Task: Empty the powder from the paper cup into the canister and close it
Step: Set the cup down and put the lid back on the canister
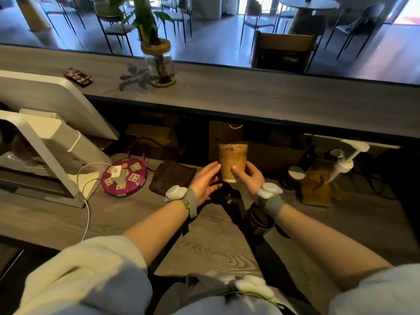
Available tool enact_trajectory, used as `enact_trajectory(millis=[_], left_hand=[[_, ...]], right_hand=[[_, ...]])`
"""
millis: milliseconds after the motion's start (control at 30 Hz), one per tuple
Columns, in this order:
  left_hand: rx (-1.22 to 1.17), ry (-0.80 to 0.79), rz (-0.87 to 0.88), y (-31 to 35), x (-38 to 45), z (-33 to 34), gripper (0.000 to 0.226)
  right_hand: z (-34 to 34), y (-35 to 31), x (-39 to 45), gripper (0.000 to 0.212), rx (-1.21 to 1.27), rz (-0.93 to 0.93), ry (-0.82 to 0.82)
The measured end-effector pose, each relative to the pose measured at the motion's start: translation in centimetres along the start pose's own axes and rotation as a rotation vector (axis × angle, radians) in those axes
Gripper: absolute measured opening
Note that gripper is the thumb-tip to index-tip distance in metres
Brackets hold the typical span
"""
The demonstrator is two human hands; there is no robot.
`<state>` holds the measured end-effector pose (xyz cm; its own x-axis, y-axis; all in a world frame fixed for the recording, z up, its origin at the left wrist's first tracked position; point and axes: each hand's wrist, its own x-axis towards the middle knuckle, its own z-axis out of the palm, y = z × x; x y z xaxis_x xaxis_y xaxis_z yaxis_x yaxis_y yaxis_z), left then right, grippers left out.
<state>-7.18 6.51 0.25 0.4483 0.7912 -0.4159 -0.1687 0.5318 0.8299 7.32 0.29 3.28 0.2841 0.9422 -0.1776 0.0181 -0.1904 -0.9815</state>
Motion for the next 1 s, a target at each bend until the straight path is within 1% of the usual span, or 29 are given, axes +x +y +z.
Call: enact_trajectory(millis=[100,200,267,333,367,433,500,600,667,800,900,1000], left_hand=[[0.012,0.019,-0.015,-0.1,0.3,-0.5,0.052],[0.017,0.027,-0.026,-0.3,0.6,-1.3,0.052],[0.028,0.03,-0.031,-0.5,0.7,-1.8,0.052],[0.043,0.028,-0.031,-0.9,0.9,-2.3,0.052],[0.052,0.025,-0.041,-1.2,1.0,-2.7,0.053],[0.07,0.014,-0.063,-1.9,1.3,-3.7,0.054],[0.067,0.001,-0.082,-2.5,1.4,-4.5,0.054],[0.055,0.029,-0.085,-2.8,1.3,-5.1,0.052],[0.054,0.057,-0.088,-3.0,1.3,-5.2,0.054],[0.003,0.122,-0.095,-3.7,1.7,-5.6,0.056],[-0.084,0.151,-0.098,-4.1,1.9,-5.6,0.056],[-0.135,0.172,-0.106,-4.7,2.5,-5.6,0.054]], right_hand=[[0.6,0.6,0.5,0.054,0.024,0.023,-0.008],[0.7,1.5,1.2,0.062,-0.05,0.054,-0.042],[0.9,1.9,1.5,0.054,-0.06,0.096,-0.051],[1.5,2.2,1.9,0.041,0.042,0.201,-0.031],[1.8,2.3,1.9,0.039,0.11,0.255,-0.023],[2.5,2.7,1.8,0.044,0.183,0.341,-0.001],[3.3,3.2,1.7,0.048,0.175,0.384,0.039],[4.8,4.3,2.2,0.05,0.194,0.437,0.11],[5.4,6.0,3.1,0.056,0.224,0.45,0.156],[6.2,6.0,2.7,0.039,0.331,0.429,0.172],[6.1,6.2,2.7,0.039,0.377,0.402,0.143],[6.3,7.7,3.1,0.039,0.401,0.422,0.17]])
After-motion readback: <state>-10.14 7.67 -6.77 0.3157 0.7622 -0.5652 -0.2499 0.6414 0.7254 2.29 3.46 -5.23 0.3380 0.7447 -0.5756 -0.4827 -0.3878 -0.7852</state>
